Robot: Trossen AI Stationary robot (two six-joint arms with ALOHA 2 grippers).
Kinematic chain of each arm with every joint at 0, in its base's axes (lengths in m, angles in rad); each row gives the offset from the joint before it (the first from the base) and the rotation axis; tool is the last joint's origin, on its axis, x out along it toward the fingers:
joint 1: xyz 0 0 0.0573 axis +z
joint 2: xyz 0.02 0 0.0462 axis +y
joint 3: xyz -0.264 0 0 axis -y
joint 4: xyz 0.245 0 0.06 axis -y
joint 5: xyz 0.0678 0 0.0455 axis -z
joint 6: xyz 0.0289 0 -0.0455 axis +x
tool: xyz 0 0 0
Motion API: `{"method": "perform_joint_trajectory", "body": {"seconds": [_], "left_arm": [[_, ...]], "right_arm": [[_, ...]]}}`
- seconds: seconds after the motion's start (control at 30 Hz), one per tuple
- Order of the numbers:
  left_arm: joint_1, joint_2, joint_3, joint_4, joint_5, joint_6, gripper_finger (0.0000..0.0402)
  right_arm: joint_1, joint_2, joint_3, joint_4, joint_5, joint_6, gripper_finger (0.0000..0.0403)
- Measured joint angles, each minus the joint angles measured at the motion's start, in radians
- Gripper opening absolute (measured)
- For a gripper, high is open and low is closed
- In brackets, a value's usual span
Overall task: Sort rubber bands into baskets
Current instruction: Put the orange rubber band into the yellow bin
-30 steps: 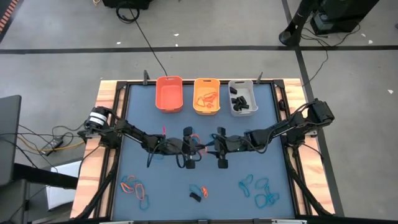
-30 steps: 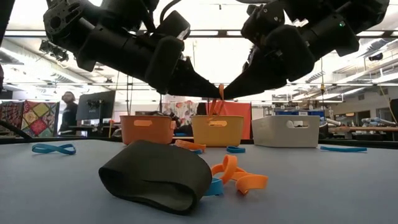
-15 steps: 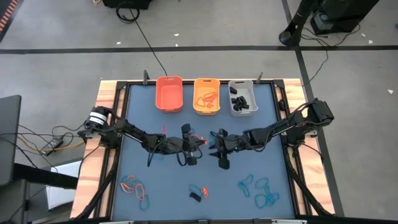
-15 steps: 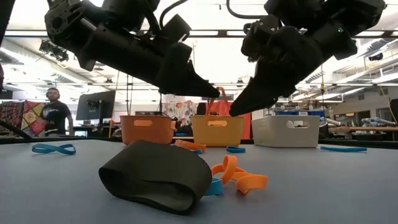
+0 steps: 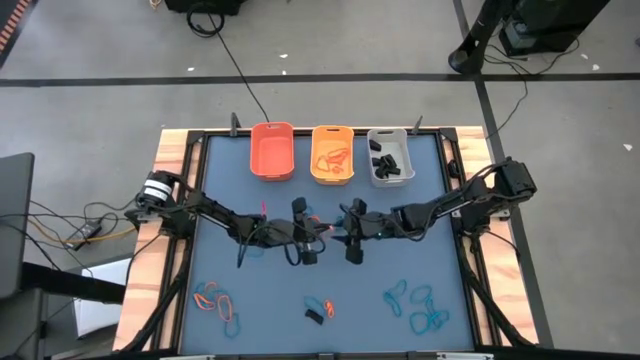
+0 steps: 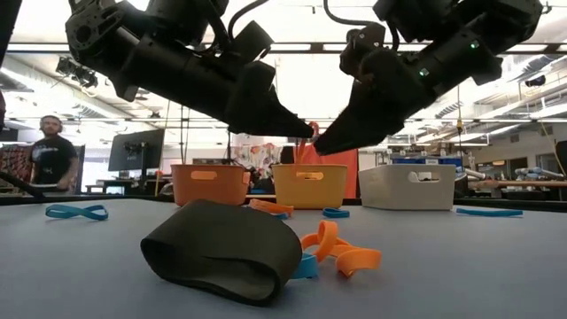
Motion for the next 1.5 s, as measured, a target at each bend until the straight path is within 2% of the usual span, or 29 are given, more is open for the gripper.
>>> {"method": "perform_joint_trajectory", "body": {"seconds": [0.17,0.33,0.37,0.47,0.73,0.83,1.1,1.2,1.37,1.5], "left_arm": [[0.001,0.000,0.000,0.000,0.001,0.006,0.0005],[0.001,0.000,0.000,0.004,-0.001,-0.012,0.0006],[0.001,0.000,0.000,0.011,-0.003,-0.033,0.0008],[0.001,0.000,0.000,0.024,-0.004,-0.063,0.0025],[0.001,0.000,0.000,0.007,-0.009,-0.118,0.0106],[0.001,0.000,0.000,0.007,-0.022,-0.117,0.0123],[0.001,0.000,0.000,0.005,-0.003,-0.123,0.0127],[0.001,0.000,0.000,-0.004,0.008,-0.181,0.0127],[0.001,0.000,0.000,-0.021,0.017,-0.205,0.0127],[0.002,0.000,0.000,-0.028,0.019,-0.248,0.0127]], "right_arm": [[-0.011,0.000,0.000,0.024,-0.014,-0.004,0.0127],[-0.016,0.000,0.000,0.013,-0.014,-0.012,0.0022],[-0.016,0.000,0.000,0.011,-0.015,-0.019,0.0014],[-0.019,0.000,0.000,0.003,-0.014,-0.010,0.0015],[-0.057,0.000,0.000,-0.017,-0.009,-0.017,0.0008],[-0.084,0.000,0.000,-0.015,-0.009,-0.038,0.0008],[-0.210,-0.017,0.005,-0.019,-0.008,-0.107,0.0008],[-0.274,-0.035,0.021,-0.020,-0.006,-0.145,0.0008],[-0.386,-0.042,0.084,-0.065,-0.015,-0.178,0.0009],[-0.476,-0.005,0.146,-0.111,-0.068,-0.179,0.0010]]}}
